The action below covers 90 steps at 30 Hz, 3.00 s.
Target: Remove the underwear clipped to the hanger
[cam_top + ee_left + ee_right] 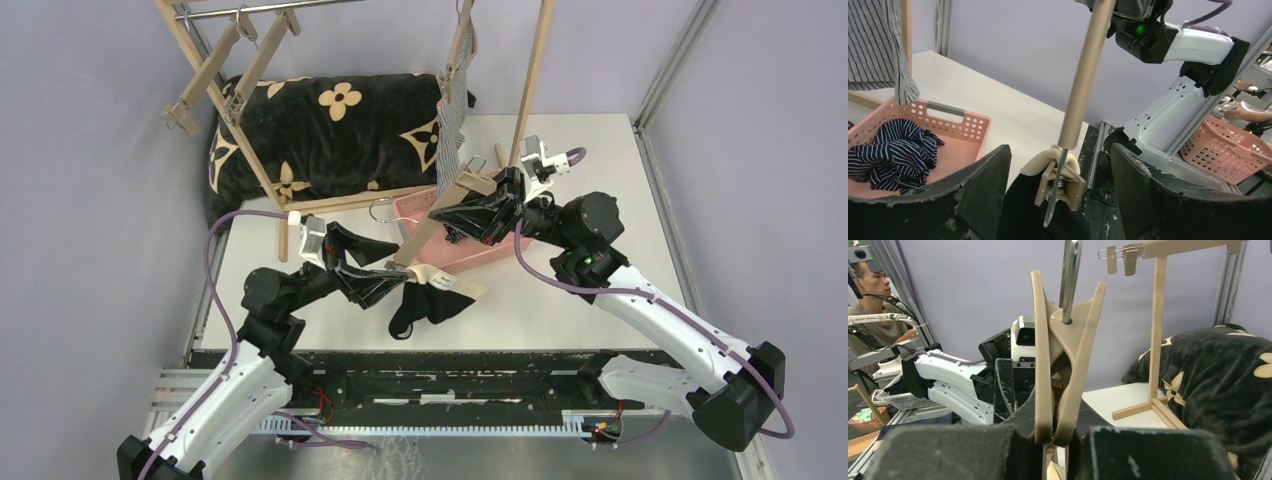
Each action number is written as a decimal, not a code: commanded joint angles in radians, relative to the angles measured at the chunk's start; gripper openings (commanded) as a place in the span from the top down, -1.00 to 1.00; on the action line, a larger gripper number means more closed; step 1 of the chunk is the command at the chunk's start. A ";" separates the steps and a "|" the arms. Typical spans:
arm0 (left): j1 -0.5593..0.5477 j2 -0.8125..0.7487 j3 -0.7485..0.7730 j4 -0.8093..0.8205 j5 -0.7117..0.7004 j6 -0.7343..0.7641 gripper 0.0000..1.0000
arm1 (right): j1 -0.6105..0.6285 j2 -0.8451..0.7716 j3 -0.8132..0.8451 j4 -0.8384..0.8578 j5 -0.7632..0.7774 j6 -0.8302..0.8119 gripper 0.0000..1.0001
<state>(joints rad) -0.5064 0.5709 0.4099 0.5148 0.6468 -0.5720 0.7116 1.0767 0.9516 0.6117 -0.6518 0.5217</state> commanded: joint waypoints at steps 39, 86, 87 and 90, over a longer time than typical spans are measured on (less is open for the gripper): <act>-0.002 0.048 0.121 0.102 0.013 0.003 -0.64 | 0.006 0.024 0.072 0.038 0.031 -0.006 0.98; -0.012 0.195 0.812 -1.101 -0.618 0.392 0.95 | 0.276 -0.090 -0.107 -0.577 0.519 -0.387 -0.44; -0.012 0.218 0.850 -1.151 -0.675 0.407 0.94 | 0.307 -0.075 -0.108 -0.624 0.555 -0.407 -0.44; -0.011 0.292 0.969 -1.301 -0.790 0.450 0.95 | 0.391 -0.016 -0.105 -0.772 0.676 -0.434 -0.38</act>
<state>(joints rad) -0.5186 0.7780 1.2427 -0.4824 0.1112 -0.2630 1.0126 1.0122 0.8471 0.0795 -0.2150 0.1940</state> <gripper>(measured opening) 0.092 0.707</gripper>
